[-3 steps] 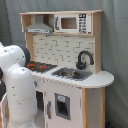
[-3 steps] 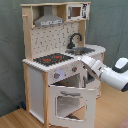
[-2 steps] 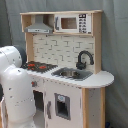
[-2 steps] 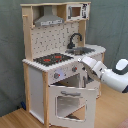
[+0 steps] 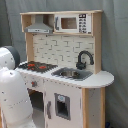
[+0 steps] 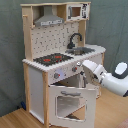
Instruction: Play with the kitchen
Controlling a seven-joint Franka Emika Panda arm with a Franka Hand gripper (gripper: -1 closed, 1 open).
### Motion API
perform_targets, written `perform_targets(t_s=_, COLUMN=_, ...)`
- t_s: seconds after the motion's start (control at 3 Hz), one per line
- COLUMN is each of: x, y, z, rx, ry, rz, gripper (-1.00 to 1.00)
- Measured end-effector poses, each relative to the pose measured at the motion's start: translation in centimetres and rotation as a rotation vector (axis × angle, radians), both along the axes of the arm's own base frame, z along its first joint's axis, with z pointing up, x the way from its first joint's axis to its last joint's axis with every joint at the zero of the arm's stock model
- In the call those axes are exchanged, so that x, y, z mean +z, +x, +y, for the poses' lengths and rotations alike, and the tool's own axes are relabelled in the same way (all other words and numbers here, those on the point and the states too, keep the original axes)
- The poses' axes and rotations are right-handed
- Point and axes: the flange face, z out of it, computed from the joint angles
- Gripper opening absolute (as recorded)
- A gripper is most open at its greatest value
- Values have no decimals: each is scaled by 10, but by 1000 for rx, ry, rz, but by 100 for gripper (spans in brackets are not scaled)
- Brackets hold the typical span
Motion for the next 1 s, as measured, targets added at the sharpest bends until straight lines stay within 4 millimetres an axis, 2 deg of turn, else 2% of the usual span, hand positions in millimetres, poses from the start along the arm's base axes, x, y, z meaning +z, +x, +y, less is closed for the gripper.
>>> perform_targets(t_s=0.67, x=-17, y=-3, z=18, rx=71, ry=-26, rz=-25, gripper=100)
perform_targets(t_s=1.0, x=-37, y=-9, z=22, rx=106, ry=10, rz=-11, gripper=100)
